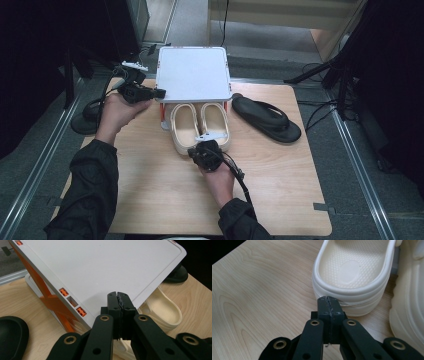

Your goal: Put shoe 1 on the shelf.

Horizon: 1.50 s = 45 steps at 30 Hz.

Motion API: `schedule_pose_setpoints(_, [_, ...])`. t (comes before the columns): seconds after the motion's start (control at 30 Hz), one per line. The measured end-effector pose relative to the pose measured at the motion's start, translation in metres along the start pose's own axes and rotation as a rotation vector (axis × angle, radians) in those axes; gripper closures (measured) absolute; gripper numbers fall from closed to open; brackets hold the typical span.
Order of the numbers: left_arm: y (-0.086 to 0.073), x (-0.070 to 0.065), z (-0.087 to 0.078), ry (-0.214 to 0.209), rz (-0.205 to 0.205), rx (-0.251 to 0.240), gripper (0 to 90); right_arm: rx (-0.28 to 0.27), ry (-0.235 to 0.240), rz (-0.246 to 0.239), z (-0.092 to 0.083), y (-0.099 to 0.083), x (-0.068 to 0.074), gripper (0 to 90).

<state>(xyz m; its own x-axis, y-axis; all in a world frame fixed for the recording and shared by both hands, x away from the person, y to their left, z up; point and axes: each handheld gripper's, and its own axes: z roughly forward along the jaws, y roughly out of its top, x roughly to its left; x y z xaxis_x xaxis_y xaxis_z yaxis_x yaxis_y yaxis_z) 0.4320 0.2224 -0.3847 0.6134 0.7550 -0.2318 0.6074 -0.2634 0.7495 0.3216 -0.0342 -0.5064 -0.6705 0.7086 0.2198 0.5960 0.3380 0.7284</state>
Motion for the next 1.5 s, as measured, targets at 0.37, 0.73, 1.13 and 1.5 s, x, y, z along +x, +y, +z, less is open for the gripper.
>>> schedule_pose_setpoints(0.37, [0.000,0.000,0.000,-0.002,-0.007,0.002,89.8,0.004,-0.019,0.028,0.014,0.011,0.000,90.0])
schedule_pose_setpoints(0.73, [0.000,0.000,0.000,-0.001,-0.007,0.003,89.7,0.008,-0.034,0.039,0.029,0.025,-0.004,90.0])
schedule_pose_setpoints(1.13, [0.000,0.000,0.000,-0.004,-0.010,0.002,89.8,0.010,-0.060,0.053,0.047,0.044,-0.009,90.0])
schedule_pose_setpoints(1.5, [0.000,0.000,0.000,-0.003,-0.011,0.000,89.8,-0.007,-0.096,0.085,0.066,0.062,-0.015,90.0])
